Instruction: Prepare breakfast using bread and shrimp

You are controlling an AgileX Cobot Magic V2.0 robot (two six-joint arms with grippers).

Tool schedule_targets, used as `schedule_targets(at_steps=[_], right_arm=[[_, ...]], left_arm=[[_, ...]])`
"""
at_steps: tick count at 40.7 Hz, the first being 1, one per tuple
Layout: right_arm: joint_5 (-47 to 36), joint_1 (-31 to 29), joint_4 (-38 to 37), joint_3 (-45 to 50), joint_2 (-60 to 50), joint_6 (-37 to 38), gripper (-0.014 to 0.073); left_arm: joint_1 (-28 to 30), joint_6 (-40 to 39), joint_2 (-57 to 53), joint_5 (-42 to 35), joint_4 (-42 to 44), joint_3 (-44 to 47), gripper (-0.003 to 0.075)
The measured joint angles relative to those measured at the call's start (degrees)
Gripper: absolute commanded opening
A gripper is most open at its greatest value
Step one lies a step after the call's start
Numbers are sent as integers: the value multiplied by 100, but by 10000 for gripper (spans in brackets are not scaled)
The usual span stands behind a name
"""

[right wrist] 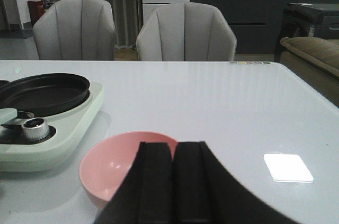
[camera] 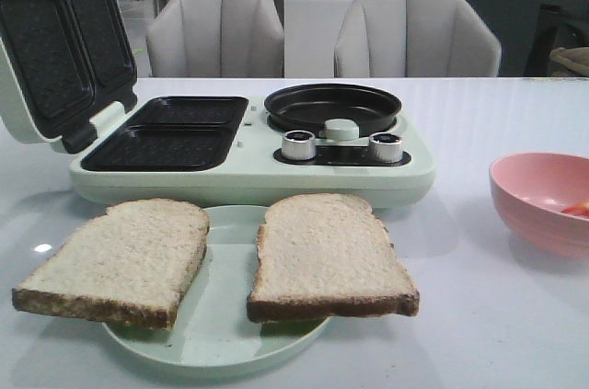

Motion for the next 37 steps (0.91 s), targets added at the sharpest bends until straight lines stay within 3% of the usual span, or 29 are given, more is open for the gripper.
schedule_targets(at_steps=[6, 14, 25, 30, 37], right_arm=[[106, -8, -93, -189, 0, -36, 45], [1370, -8, 7, -1650, 15, -46, 45], [2738, -8, 92, -3763, 1151, -46, 45], [3176, -8, 150, -4145, 1703, -46, 45], [3784, -8, 252, -4111, 2326, -46, 45]], left_arm=[[0, 0, 0, 58, -232, -106, 101], [0, 0, 52, 543, -272, -1190, 101], [0, 0, 1074, 2263, 202, -3042, 101], [0, 0, 1526, 2846, 243, -3268, 101], [0, 0, 1932, 3088, 244, -3219, 101]])
